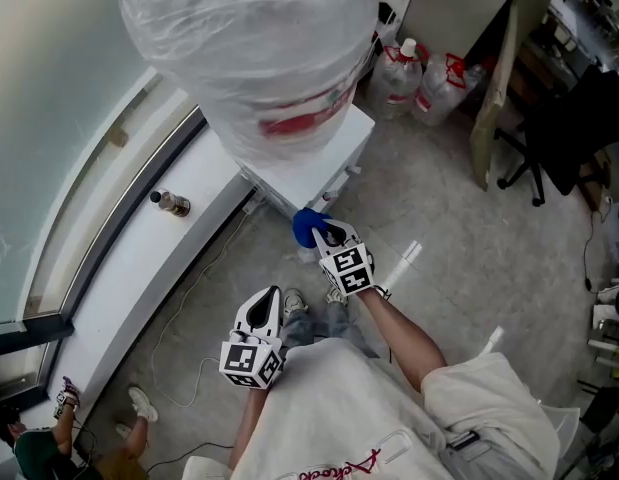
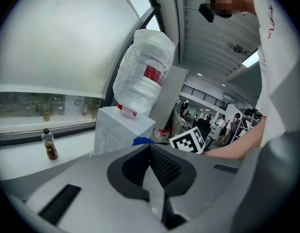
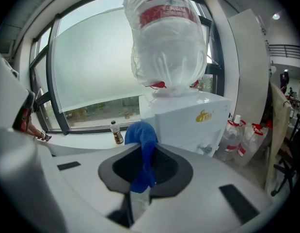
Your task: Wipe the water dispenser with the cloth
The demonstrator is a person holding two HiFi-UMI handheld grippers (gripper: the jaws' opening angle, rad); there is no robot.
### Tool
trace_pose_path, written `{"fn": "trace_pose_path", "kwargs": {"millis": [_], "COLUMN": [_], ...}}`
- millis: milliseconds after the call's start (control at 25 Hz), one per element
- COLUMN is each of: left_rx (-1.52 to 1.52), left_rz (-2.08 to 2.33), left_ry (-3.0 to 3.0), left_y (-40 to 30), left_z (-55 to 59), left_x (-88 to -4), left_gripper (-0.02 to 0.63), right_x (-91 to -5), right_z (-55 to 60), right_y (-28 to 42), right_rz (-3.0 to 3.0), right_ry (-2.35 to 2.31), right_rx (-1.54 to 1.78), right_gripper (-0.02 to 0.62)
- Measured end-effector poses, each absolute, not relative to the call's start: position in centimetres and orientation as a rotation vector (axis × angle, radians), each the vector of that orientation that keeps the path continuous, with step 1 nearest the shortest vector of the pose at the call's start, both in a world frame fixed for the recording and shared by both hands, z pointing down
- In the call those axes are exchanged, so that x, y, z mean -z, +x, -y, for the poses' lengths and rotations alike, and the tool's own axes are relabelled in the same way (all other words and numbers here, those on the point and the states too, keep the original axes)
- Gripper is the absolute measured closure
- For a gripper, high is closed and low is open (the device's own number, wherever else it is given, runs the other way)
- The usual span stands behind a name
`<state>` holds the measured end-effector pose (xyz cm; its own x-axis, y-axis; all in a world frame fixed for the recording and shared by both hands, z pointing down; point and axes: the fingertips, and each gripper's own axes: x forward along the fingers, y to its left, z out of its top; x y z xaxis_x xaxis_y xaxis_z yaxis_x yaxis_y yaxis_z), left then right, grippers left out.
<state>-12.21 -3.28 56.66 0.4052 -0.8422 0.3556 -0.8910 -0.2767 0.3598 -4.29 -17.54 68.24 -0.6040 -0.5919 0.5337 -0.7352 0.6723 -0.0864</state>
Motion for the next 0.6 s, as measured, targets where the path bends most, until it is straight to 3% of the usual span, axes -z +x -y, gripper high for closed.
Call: {"fn": "trace_pose_path", "kwargs": {"millis": [600], "left_rx": [-0.157], "left_rz": [1.474], "left_ry": [2.161], "left_y": [-11.3], "left_z": [5.1], "left_x": [-56.6], "left_gripper": [0.594], "right_x": [-67.2], "right_z": [27.4], "right_y": [3.2], "right_rz": [2.345], "right_ry": [1.241], "right_rx": [-0.407], "right_gripper": [0.545]}}
